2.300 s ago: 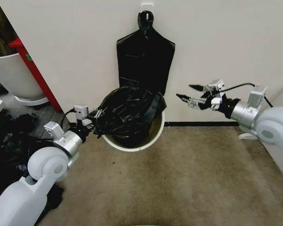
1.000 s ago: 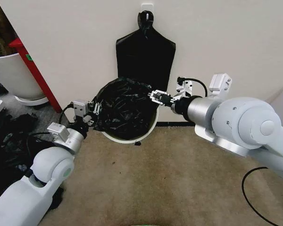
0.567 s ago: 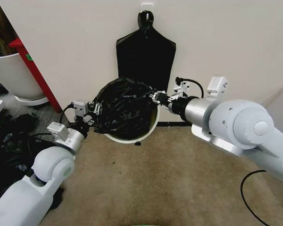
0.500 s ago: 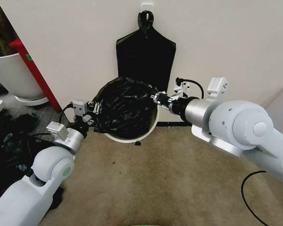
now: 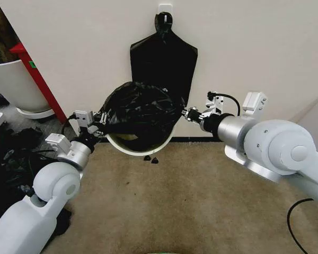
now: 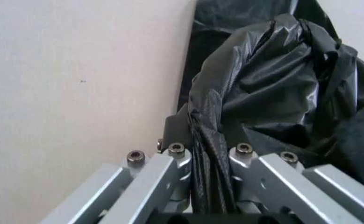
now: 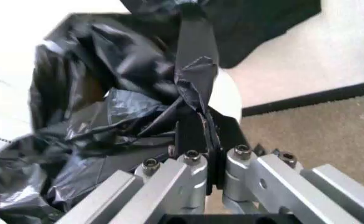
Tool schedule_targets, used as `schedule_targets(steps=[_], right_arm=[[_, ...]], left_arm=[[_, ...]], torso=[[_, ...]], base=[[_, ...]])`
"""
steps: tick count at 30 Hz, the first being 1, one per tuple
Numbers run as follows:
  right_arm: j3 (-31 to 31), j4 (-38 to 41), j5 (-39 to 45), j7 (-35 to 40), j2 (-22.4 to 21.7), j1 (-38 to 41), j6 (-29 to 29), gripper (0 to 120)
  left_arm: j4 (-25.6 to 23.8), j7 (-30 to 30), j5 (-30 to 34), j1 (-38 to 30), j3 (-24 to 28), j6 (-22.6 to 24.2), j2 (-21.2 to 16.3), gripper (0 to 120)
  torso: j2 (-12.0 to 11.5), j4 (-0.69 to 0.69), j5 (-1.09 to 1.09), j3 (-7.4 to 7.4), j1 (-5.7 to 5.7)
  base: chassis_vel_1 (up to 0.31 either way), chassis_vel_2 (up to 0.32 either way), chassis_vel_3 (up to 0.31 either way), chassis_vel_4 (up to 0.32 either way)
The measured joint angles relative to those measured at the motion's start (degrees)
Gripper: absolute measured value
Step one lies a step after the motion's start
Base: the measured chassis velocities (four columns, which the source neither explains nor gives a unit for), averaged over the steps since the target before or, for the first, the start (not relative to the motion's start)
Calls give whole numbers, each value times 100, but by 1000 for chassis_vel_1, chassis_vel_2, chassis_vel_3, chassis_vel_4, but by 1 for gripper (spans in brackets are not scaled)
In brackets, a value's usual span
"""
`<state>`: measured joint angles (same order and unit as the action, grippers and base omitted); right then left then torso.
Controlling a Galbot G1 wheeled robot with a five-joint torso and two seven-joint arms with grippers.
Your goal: Place the garbage bag over the trash bin.
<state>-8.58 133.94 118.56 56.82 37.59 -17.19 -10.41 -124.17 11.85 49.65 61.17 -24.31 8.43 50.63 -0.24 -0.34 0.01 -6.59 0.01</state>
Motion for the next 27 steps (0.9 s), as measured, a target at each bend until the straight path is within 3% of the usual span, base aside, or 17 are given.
schedule_targets(steps=[17, 27], right_arm=[[223, -244, 150, -583, -390, -384, -232, 0], [330, -325, 168, -1728, -468, -884, -309, 0]], left_arm=[[71, 150, 810, 9, -117, -52, 80, 4], [26, 414, 1622, 10, -134, -43, 147, 4]], torso=[[0, 0, 0, 0, 0], [0, 0, 0, 0, 0]], base=[[0, 0, 0, 0], [0, 0, 0, 0]])
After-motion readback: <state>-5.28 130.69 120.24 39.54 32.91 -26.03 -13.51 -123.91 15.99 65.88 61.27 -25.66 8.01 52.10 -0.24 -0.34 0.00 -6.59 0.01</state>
